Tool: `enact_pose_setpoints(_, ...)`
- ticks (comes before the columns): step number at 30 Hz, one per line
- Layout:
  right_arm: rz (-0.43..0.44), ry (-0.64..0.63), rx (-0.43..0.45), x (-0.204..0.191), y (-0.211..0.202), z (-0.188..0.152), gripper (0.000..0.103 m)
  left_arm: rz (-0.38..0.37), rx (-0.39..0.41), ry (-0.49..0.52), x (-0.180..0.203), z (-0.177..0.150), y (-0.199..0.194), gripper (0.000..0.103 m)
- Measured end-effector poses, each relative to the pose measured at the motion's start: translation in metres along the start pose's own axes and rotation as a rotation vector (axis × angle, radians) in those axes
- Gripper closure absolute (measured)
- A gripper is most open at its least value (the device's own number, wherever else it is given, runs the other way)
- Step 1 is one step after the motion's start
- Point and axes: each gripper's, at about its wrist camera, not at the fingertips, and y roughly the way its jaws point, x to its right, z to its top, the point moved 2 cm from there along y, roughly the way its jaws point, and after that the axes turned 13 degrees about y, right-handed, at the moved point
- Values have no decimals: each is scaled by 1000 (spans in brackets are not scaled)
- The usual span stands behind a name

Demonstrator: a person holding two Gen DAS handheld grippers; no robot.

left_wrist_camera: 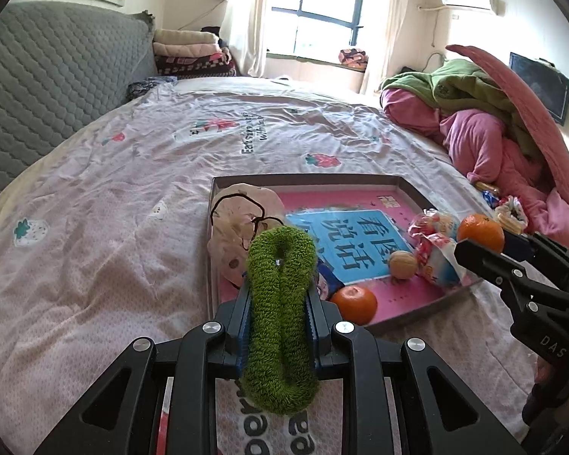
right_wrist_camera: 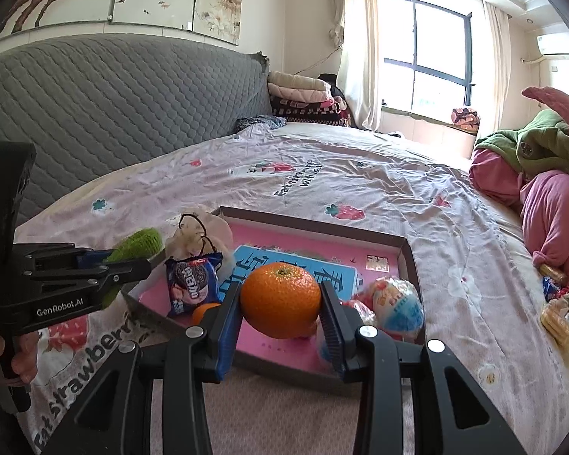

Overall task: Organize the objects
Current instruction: 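Lift and carry the green ring and orange over the grey box with both grippers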

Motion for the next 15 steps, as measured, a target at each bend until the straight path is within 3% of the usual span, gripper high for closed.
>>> enact_pose_setpoints(15, -13, -11, -48, 6, 40, -10, 63, 0, -39, 4, -7, 1, 43, 79)
